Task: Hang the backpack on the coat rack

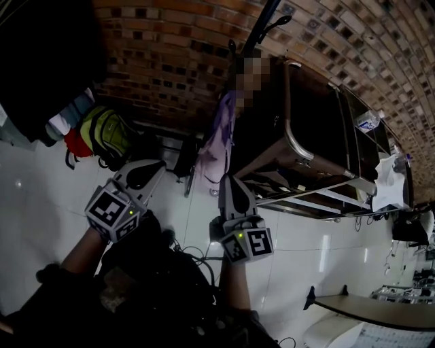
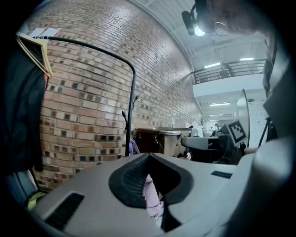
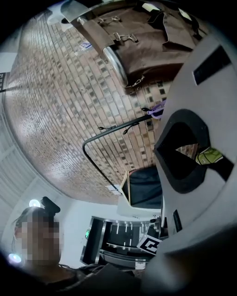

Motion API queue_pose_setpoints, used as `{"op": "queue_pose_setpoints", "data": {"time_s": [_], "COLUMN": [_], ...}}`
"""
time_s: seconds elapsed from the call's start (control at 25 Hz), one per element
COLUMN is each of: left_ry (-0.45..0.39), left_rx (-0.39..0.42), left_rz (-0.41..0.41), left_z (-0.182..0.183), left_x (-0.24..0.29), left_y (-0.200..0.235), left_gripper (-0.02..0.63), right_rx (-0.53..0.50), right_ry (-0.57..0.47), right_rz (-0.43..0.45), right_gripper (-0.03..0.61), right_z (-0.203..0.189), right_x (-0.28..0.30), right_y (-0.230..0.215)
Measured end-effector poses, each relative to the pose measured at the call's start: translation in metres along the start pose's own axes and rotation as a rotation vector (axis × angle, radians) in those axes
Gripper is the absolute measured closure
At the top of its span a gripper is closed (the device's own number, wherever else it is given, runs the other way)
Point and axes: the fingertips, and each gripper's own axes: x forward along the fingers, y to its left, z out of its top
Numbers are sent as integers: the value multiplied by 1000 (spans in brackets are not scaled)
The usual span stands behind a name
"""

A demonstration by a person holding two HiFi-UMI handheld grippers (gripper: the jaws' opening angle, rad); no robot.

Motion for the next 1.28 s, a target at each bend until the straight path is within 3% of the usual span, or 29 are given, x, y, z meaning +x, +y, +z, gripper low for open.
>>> {"op": "queue_pose_setpoints", "data": {"time_s": [0.52,1.04,1.28], "left_ry": [-51,-76,-81], "left_rx": [2,-5,1], "left_rz": [21,-50,-61], "left_z": [21,39,28], "left_x": [-17,-8,-19], "left_y": [28,43,53], "left_gripper": [574,574,574], "right_rx": [-118,-161,-183], "right_ry": [62,58,87], "right_rz": [47,-94,-119], "right_gripper": [569,569,569], "right_z": [3,9,0], "right_x": [32,32,30], "right_y": [32,16,21]}}
